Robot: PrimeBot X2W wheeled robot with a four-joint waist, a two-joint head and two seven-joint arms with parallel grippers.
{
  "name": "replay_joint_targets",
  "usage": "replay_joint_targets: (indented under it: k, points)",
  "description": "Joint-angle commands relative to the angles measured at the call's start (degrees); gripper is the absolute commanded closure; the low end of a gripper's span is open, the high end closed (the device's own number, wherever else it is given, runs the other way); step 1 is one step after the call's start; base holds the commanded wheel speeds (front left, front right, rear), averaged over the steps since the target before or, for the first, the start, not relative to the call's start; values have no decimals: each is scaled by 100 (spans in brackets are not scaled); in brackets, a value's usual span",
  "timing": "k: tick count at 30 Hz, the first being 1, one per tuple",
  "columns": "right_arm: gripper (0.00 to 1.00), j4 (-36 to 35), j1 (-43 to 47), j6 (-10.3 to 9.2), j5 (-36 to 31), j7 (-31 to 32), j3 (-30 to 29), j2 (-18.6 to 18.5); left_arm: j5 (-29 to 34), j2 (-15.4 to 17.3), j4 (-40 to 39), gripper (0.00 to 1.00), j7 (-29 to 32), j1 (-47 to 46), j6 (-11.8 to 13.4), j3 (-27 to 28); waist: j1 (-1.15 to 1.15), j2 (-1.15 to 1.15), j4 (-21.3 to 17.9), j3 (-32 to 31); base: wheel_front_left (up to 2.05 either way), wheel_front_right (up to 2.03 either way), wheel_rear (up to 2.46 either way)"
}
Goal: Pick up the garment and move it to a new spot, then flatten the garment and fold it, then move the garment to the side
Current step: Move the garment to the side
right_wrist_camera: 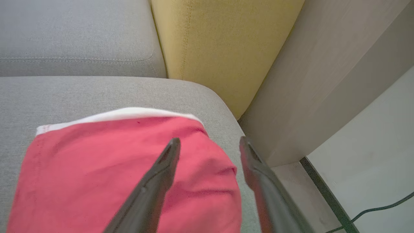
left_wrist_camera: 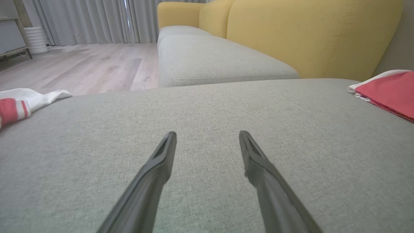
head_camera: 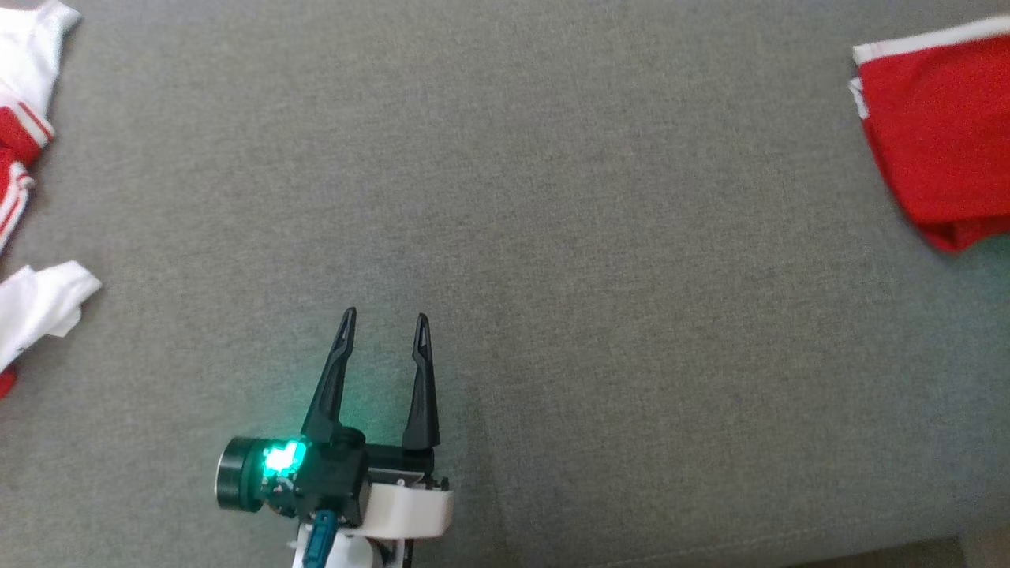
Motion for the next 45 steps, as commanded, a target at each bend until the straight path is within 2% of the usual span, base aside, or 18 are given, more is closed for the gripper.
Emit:
replay_joint_targets:
  k: [1,4,7,15,17,21,25,29,33,38,45]
  points:
    - [0,-31,-22,-5,-191,-180,-38,20,44,-12,-135,0,-46,-43,-15,152,0,0,58,-183,0,0,0]
    - [0,-38,28,-5,-507,-377,-112,239,-3,-12,-127,0,-46,71,-12,169,0,0,108,-485,0,0,0]
    - [0,-328,312,-5,-621,-499,-21,691,-74,-12,-121,0,-46,231,-24,181,0,0,147,-851,0,0,0]
    - [0,-1931,2156,-5,-413,-574,355,1717,-362,-12,-108,0,-46,810,55,295,0,0,319,-1960,0,0,0]
    - [0,-2180,2405,-5,-409,-575,359,1865,-379,-12,-116,0,-46,857,67,317,0,0,339,-2035,0,0,0]
    - [0,-3125,3300,-5,-446,-576,438,2446,-444,-12,-123,0,-46,956,63,412,0,0,412,-2222,0,0,0]
    - [0,-3927,3978,-5,-665,-576,323,2769,-451,-12,-242,0,-46,1016,98,536,0,0,438,-2372,0,0,0]
    - [0,-4574,4594,-5,-917,-577,33,2976,-391,-12,-433,0,-46,1194,165,674,0,0,432,-2551,0,0,0]
    - [0,-4855,5151,-5,-1052,-577,-243,3052,-287,-12,-542,0,-46,1517,228,836,0,0,414,-2738,0,0,0]
    - [0,-4895,5605,-5,-1118,-577,-408,3052,-290,-12,-534,0,-46,1906,197,1058,0,0,412,-2920,0,0,0]
    - [0,-4897,5741,-5,-1150,-577,-542,3098,-254,-12,-458,0,-46,2062,41,1220,0,0,422,-3024,0,0,0]
